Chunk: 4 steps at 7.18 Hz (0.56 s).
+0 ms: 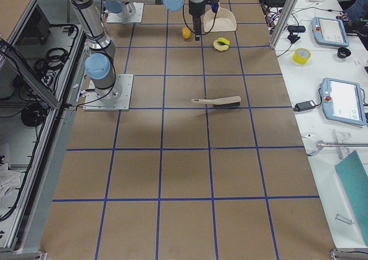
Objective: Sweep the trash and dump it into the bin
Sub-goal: 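Grasp the white brush handle with the right gripper and lift it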
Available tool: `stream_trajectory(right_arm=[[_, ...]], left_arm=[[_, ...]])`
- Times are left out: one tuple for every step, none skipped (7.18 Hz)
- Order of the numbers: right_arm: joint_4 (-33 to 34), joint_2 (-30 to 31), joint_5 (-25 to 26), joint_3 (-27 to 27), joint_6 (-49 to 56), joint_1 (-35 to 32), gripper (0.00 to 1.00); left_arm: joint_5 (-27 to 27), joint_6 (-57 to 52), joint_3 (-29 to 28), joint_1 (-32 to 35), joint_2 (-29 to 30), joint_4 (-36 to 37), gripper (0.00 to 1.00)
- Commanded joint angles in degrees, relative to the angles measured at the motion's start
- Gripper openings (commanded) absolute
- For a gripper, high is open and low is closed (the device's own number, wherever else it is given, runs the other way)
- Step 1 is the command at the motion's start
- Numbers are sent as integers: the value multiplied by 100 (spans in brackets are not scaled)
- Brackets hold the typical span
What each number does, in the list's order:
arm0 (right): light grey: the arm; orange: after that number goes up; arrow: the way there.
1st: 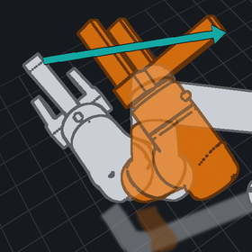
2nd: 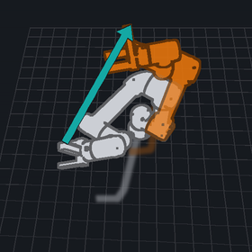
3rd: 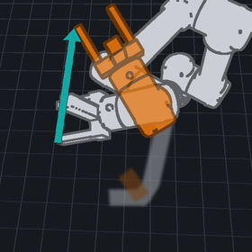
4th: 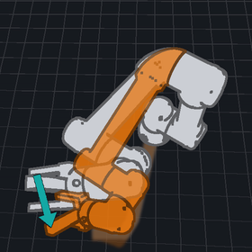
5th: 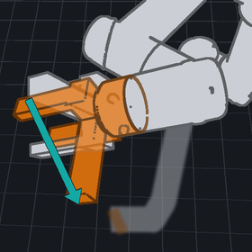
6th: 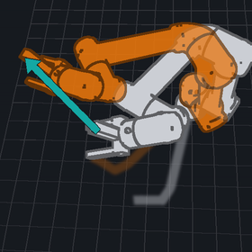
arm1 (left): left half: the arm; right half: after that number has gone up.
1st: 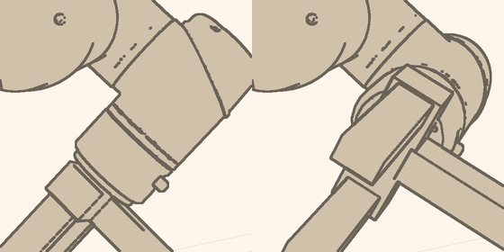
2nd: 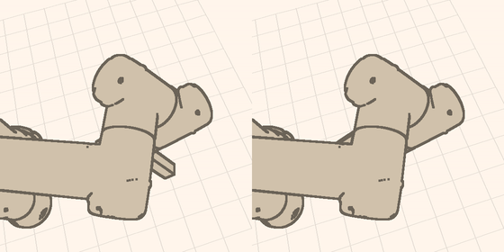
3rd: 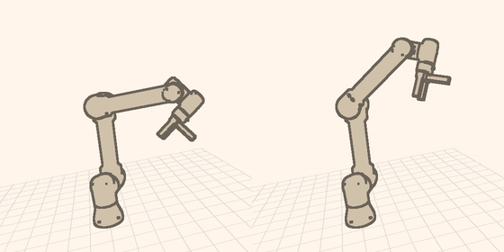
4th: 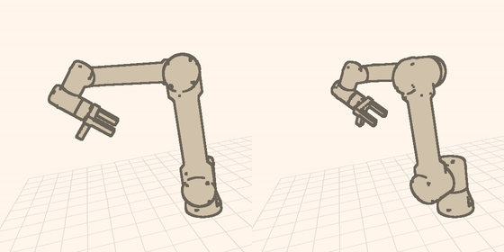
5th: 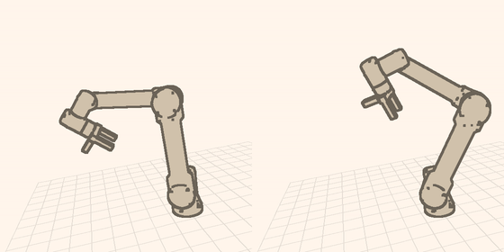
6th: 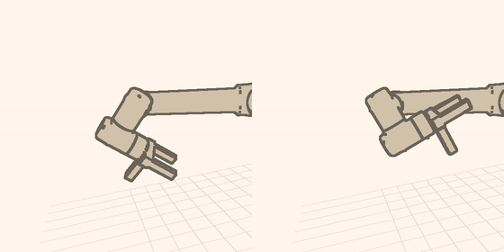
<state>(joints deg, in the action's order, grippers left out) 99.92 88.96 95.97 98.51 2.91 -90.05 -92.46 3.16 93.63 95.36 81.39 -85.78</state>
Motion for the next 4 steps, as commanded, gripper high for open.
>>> stream_trajectory(right_arm=[[980,-465,1,544,926,1106,95],[1211,-720,-16,599,1766,1617,95],[1614,-1036,1,599,2279,1901,96],[1862,-1248,1,599,2571,2034,96]], left_arm=[[0,0,-3,0,8,0,100],[0,0,-12,0,8,0,100],[0,0,-12,0,8,0,100],[0,-9,-12,0,8,0,100]])
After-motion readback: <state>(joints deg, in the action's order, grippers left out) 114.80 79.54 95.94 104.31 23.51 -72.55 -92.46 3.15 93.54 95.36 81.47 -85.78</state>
